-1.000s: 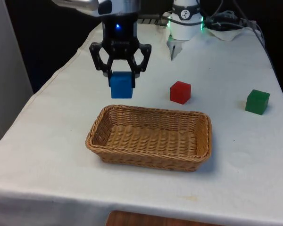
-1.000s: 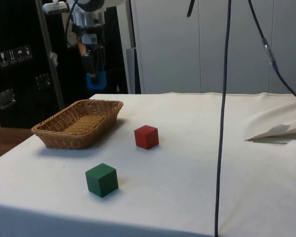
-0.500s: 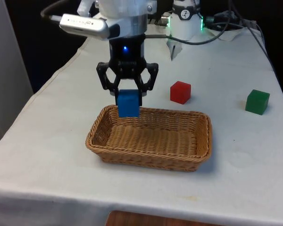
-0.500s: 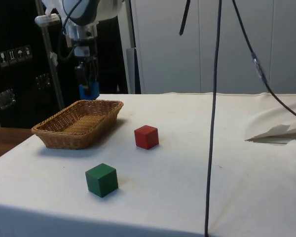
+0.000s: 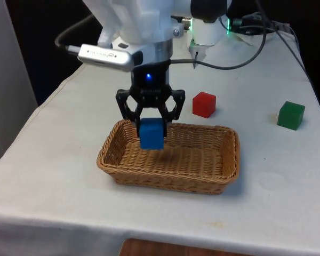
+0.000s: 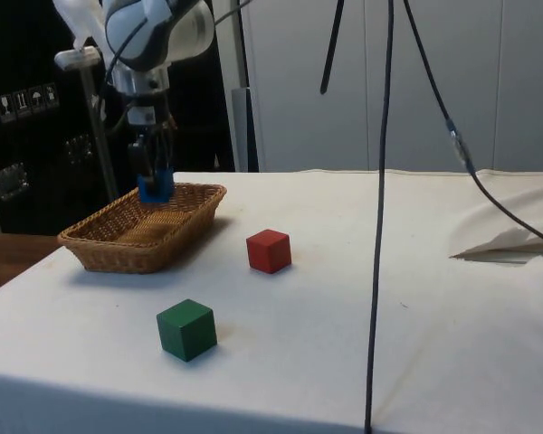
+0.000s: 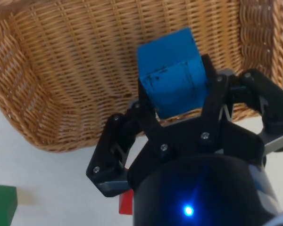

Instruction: Pick up the blue cube and place it into the basket.

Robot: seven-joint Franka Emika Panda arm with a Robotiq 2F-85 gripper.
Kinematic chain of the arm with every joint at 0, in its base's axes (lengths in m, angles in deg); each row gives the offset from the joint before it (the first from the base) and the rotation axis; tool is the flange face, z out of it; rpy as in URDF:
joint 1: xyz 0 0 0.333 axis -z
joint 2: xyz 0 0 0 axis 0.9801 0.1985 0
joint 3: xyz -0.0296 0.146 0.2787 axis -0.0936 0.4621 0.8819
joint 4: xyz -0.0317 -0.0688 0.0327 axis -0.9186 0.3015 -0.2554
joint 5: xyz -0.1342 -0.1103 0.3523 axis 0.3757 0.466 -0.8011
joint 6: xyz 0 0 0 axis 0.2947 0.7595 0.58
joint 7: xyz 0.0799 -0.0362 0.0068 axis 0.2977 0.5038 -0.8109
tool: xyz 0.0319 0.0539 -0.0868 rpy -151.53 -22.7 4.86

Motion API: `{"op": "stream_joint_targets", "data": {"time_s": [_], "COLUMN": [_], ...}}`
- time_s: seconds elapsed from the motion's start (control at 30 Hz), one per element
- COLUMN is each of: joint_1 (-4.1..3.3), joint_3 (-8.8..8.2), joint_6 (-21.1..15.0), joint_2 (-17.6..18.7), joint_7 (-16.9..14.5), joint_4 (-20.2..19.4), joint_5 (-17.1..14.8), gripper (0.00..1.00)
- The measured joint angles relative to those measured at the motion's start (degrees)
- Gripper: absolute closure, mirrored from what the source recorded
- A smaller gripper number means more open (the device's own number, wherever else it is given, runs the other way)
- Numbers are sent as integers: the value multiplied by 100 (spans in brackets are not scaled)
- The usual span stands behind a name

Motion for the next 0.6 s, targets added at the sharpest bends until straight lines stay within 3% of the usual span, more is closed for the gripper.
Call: {"op": "stream_joint_targets", "data": {"time_s": [0.6], "joint_1": [0], "joint_3": [74], "joint_6": [-52], "joint_2": [418], "joint_7": [0], "joint_4": [229], "joint_5": [-74], "gripper": [100]}}
